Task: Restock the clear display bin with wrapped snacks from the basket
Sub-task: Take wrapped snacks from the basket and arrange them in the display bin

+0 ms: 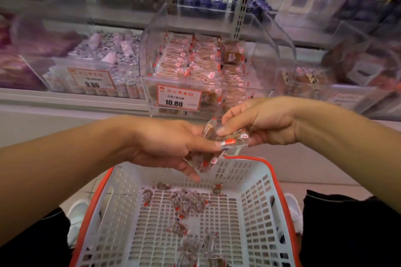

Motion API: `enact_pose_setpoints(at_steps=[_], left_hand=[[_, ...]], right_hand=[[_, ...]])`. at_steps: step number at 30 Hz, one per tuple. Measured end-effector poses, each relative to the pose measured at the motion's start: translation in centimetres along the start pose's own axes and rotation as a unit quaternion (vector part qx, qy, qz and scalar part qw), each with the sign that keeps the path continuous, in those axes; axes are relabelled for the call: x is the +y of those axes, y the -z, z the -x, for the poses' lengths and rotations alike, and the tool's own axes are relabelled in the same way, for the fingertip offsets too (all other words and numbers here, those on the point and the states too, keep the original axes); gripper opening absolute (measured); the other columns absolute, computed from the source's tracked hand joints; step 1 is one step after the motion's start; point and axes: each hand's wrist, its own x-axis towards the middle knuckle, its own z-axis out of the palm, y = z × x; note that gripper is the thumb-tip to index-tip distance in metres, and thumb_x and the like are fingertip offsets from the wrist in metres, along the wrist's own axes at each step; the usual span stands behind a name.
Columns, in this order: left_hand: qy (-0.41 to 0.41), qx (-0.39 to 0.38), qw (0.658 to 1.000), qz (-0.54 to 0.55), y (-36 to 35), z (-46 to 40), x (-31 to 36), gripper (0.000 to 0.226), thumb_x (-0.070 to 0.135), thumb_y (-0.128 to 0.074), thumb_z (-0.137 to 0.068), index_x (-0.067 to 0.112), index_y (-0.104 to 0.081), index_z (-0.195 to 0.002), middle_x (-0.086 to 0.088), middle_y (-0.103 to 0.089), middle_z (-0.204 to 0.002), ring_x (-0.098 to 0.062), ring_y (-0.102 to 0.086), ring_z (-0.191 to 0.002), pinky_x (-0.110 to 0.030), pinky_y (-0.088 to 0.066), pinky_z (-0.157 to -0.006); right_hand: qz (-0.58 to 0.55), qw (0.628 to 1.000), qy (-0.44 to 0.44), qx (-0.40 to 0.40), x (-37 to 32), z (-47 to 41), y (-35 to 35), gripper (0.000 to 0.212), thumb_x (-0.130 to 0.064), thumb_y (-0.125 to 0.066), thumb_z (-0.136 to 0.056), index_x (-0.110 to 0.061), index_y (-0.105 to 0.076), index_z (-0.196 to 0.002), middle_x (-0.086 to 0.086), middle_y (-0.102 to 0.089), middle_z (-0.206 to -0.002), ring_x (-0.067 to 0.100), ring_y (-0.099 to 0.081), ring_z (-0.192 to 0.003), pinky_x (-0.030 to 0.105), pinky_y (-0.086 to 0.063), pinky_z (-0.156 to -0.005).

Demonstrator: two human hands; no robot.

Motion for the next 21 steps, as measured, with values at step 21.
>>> enact_pose_setpoints(at_steps=[21], left_hand=[[-0.056,0.096,0.963,0.244,0.2,1.2,0.3,0.040,0.015,-0.067,-0.074,-0.002,-0.062,-0.111,-0.015,-0.068,-0.095,-0.019,-0.069,-0.084,-0.025,-0.059,-0.069]], right_hand=[[-0.042,0.996,0.064,-0.036,-1.3,3.7,1.9,0.034,-0.007,-0.081,-0.060,-0.004,-0.079,-0.093,0.012,-0.076,-0.089,0.015,-0.074,-0.077,0.015,-0.056,-0.058]])
